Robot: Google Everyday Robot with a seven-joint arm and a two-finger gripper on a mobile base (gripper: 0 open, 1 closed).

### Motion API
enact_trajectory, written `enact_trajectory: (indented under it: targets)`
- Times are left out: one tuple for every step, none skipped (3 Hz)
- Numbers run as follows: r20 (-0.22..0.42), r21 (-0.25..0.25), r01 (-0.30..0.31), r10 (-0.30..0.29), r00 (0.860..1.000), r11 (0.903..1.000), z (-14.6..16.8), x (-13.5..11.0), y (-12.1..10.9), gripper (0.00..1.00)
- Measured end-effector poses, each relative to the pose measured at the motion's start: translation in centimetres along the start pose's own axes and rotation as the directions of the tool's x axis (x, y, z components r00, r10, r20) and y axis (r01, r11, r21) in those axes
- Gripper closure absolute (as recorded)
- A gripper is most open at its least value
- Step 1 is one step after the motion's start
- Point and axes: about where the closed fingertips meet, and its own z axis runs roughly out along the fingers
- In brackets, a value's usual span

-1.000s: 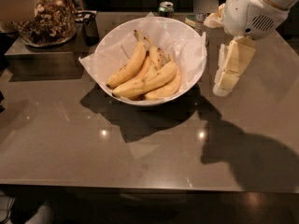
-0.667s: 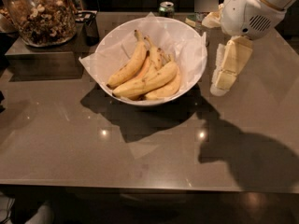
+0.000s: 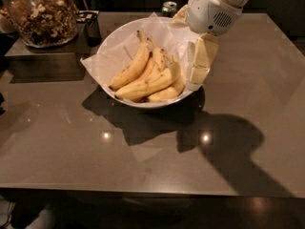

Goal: Pick banana from white bowl

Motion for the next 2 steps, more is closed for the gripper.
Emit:
enact_trajectory:
  targets:
    - [0.019, -0.058, 0.086, -0.085, 0.996, 0.9946, 2.22, -2.6, -1.01, 0.05]
    - [0.024, -0.045, 0.088, -0.087, 0.996, 0.9951, 2.32, -2.91, -1.31, 0.24]
